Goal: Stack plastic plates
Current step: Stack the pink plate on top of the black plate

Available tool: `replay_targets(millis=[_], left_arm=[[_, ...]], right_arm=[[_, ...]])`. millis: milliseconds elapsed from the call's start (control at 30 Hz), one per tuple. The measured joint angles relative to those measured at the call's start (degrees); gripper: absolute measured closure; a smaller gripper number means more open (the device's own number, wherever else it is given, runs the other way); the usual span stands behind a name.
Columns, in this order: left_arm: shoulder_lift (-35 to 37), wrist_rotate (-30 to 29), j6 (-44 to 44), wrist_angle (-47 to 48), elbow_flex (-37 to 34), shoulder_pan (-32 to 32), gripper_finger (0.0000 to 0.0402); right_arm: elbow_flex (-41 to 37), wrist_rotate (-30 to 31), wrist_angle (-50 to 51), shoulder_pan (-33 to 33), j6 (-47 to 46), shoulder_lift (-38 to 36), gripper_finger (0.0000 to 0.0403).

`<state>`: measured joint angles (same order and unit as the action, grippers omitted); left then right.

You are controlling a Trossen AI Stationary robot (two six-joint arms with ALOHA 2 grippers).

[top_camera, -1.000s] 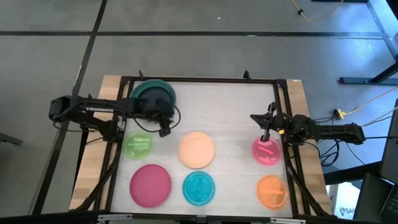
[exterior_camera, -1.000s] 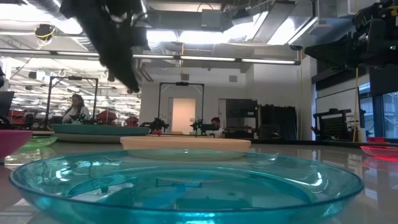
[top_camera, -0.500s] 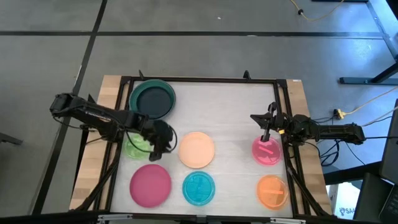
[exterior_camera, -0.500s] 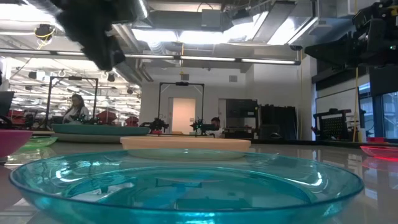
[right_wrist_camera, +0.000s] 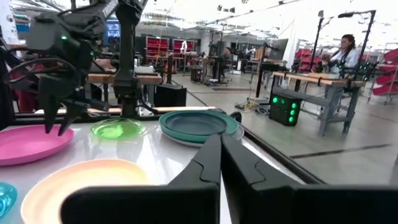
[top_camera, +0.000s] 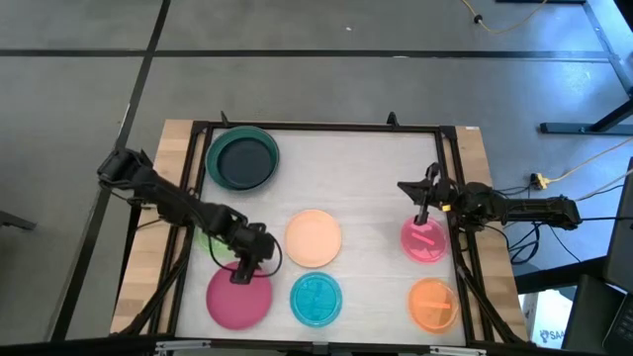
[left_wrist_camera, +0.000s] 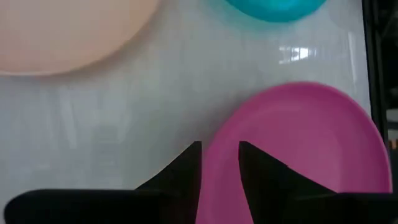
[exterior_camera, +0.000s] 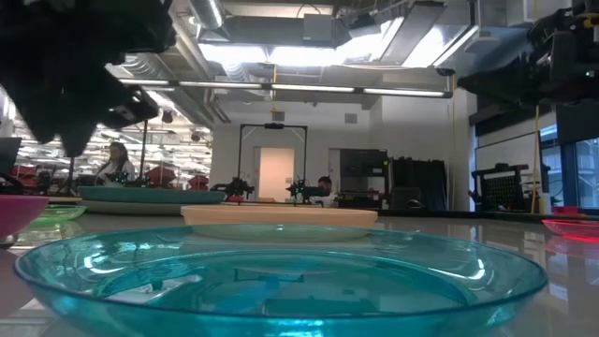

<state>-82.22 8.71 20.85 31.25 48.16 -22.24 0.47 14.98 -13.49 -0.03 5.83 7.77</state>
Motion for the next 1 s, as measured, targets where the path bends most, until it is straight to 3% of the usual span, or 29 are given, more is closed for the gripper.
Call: replay_targets(millis=[300, 600, 833, 1000], left_arm=[[-3.74, -6.39, 0.24, 2.92, 0.68, -2.70, 0.0301], [-6.81, -4.30, 2.58, 2.70, 0.68, -5.12, 0.0301], [-9.00, -6.31, 2.70, 2.84, 0.68, -6.36, 0.0302], [-9.35, -6.15, 2.59, 2.77, 0.68, -6.17, 0.0322]], right_arm=[[0.00, -0.61, 3.49, 0.02, -4.58, -0.02, 0.0398], [0.00, -2.09, 7.68, 0.01, -7.00, 0.00, 0.0398], [0.00, -2.08, 7.73, 0.01, -7.09, 0.00, 0.0398], [0.00, -2.05, 7.71, 0.00, -7.08, 0.00, 0.0398]])
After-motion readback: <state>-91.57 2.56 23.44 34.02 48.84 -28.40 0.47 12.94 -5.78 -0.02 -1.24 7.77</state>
